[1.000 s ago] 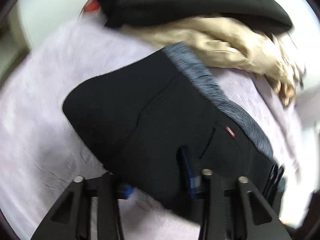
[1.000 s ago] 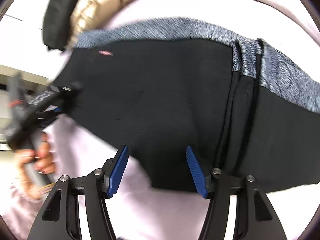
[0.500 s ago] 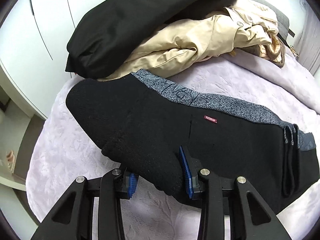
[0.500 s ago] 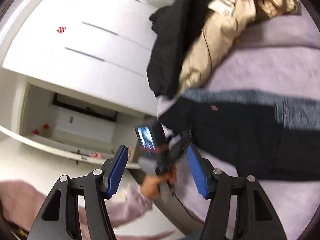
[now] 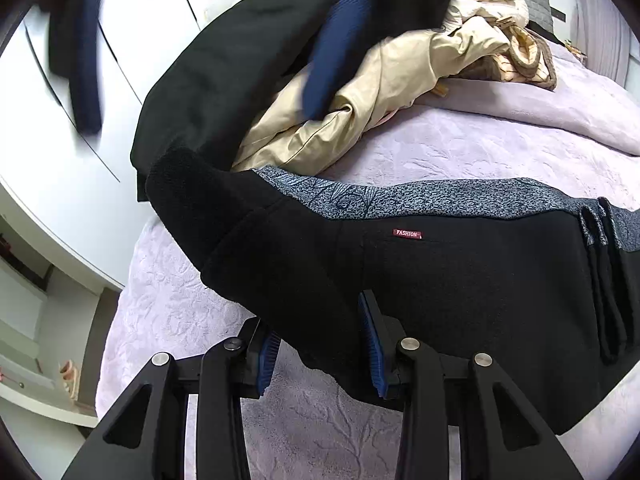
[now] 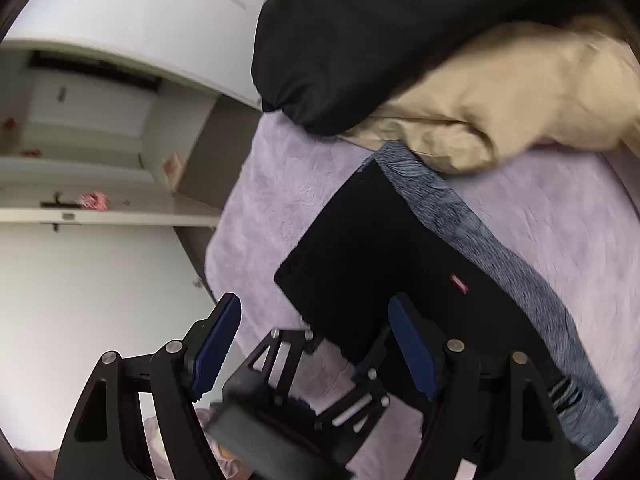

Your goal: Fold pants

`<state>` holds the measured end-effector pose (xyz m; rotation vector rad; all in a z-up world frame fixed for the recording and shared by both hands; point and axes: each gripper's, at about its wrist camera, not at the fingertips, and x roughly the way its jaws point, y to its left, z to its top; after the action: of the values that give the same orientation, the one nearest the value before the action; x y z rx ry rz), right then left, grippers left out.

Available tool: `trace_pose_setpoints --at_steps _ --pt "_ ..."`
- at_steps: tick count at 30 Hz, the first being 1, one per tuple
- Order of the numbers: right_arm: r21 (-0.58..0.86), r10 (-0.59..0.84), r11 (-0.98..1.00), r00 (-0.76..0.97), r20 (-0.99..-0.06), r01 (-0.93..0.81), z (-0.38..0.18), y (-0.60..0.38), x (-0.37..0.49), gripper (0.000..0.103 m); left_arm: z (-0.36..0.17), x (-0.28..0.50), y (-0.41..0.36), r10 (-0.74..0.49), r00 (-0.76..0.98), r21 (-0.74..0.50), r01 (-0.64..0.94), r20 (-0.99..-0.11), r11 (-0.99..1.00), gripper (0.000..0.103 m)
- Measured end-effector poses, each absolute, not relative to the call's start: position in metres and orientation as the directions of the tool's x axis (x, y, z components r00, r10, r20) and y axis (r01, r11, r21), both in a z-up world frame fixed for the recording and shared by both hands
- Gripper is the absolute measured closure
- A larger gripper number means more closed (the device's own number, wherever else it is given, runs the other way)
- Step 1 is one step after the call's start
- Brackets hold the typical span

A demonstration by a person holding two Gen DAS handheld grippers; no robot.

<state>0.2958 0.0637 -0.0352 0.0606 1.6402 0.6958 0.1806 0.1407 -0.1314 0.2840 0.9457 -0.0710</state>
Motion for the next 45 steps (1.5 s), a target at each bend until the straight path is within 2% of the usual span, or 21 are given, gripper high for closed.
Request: trace_pose_setpoints --at_steps 6,7,8,10,15,18,25,36,41,45 --pt "0.369 0.231 0.827 -0.341 -0.911 -0.424 -0.093 0.11 0.31 0.025 -0.133 0.181 0.142 0.066 0.589 0.209 0.178 -0.805 0.961 0.064" --pt "0.352 0.21 0.832 -0.345 -0.915 -0.428 -0.099 0.111 0.311 0.044 -0.133 0.182 0.142 0.064 0.586 0.206 0.179 -0.808 0.962 0.064" --pt "0.34 0.2 0.839 -0.341 -0.919 -0.426 -0.102 0.109 0.312 0.073 -0.133 0.183 0.143 0.059 0.578 0.197 0.179 -0.814 0.964 0.064" --pt "0.335 0.22 0.85 -0.304 -0.927 -0.406 -0.095 0.099 0.316 0.085 -0.129 0.183 0.144 0.031 0.568 0.162 0.18 -0.822 0.97 0.064" --pt "0.458 0.397 0.814 -0.231 -0.888 -0.357 -0.063 0.053 0.313 0.085 -0.103 0.173 0.126 -0.014 0.61 0.164 0.235 -0.792 0.958 0.064" --pt "0.553 0.529 0.783 -0.162 -0.833 -0.284 -0.038 0.006 0.301 0.085 -0.081 0.165 0.109 -0.051 0.633 0.158 0.269 -0.773 0.95 0.064" --pt "0.704 0.718 0.688 0.025 -0.695 -0.177 0.004 -0.101 0.259 0.085 -0.034 0.142 0.058 -0.158 0.663 0.149 0.382 -0.732 0.912 0.064" --pt "0.836 0.796 0.548 0.331 -0.506 -0.039 0.017 -0.271 0.16 0.085 0.001 0.101 -0.053 -0.299 0.607 0.167 0.592 -0.736 0.789 0.064" --pt "0.875 0.782 0.483 0.438 -0.443 0.022 0.003 -0.342 0.11 0.085 -0.009 0.073 -0.109 -0.334 0.548 0.185 0.687 -0.766 0.702 0.064" --pt "0.89 0.752 0.444 0.497 -0.433 0.103 -0.027 -0.39 0.07 0.085 -0.031 0.053 -0.15 -0.342 0.478 0.162 0.741 -0.809 0.652 0.064"
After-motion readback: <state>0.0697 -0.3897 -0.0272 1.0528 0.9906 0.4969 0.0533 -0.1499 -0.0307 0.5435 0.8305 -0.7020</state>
